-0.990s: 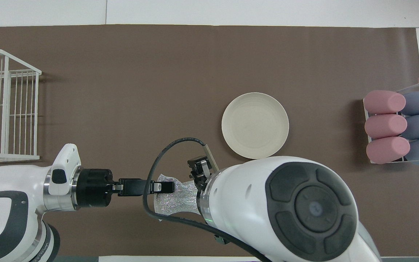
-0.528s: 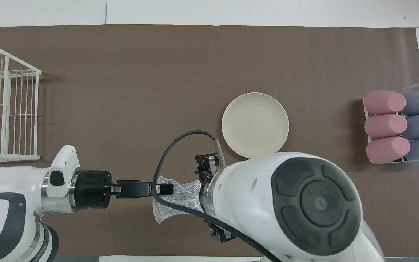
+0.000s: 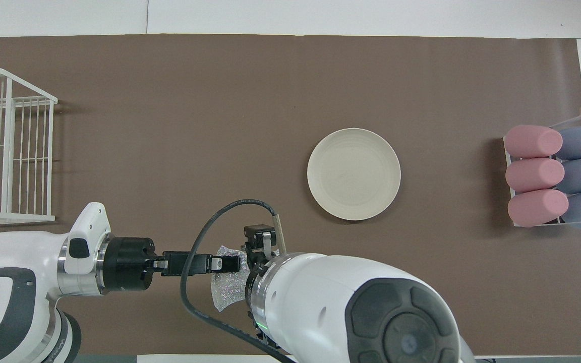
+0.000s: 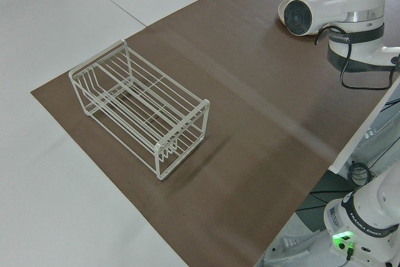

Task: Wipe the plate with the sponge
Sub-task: 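Grasp the sponge with the right gripper while the left gripper releases it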

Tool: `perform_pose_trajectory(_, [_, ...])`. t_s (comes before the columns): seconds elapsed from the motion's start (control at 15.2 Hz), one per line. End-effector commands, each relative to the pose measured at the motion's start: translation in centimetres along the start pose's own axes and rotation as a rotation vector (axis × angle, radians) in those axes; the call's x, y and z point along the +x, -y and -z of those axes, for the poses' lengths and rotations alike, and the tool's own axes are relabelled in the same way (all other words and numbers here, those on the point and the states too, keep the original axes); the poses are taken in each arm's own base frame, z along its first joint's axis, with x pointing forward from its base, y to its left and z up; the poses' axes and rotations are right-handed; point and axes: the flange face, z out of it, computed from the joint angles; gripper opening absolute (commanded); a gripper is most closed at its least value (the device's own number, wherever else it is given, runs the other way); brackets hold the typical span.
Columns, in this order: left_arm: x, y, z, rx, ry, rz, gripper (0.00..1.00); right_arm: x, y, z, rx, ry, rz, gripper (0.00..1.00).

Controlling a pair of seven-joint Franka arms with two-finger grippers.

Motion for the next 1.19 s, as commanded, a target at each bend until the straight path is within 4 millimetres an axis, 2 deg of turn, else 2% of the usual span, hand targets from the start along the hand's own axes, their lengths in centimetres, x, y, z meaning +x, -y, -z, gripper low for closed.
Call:
perform_pose_trajectory(0.0, [-1.1,0.2,0.6,-0.035,0.003,-0.009,0.00,1.2,-1.4,-0.5,0.001,0.016,-0.028,1.00])
perform_pose_trajectory(0.46, [-1.2,0.2,0.9,-0.040,0.015,-0.004,0.00,1.6,-1.8,-1.1,0.010,0.019,-0.030,1.00])
perform_pose_trajectory(0.59, [-1.1,0.3,0.9,-0.039,0.015,-0.001,0.00,1.3,-2.1,-1.2,0.029,0.032,-0.023,0.82])
perform_pose_trajectory(0.66, [-1.1,0.1,0.9,-0.039,0.013,-0.004,0.00,0.8,-2.7,-1.6,0.024,0.033,-0.007,0.60])
perform_pose_trajectory(0.73, [-1.1,0.0,0.9,-0.040,0.014,-0.004,0.00,0.8,-2.8,-1.6,0.025,0.033,0.004,0.32])
perform_pose_trajectory(0.79, [-1.1,0.0,1.0,-0.043,0.015,-0.004,0.00,0.7,-2.9,-1.7,0.023,0.032,0.013,0.21])
perform_pose_trajectory(0.86, [-1.0,0.1,1.2,-0.042,0.011,-0.002,0.00,0.7,-3.0,-1.7,0.019,0.030,0.034,0.01])
perform_pose_trajectory(1.12, [-1.0,0.1,1.4,-0.042,0.009,0.000,0.00,0.8,-3.1,-1.8,0.011,0.022,0.097,0.00])
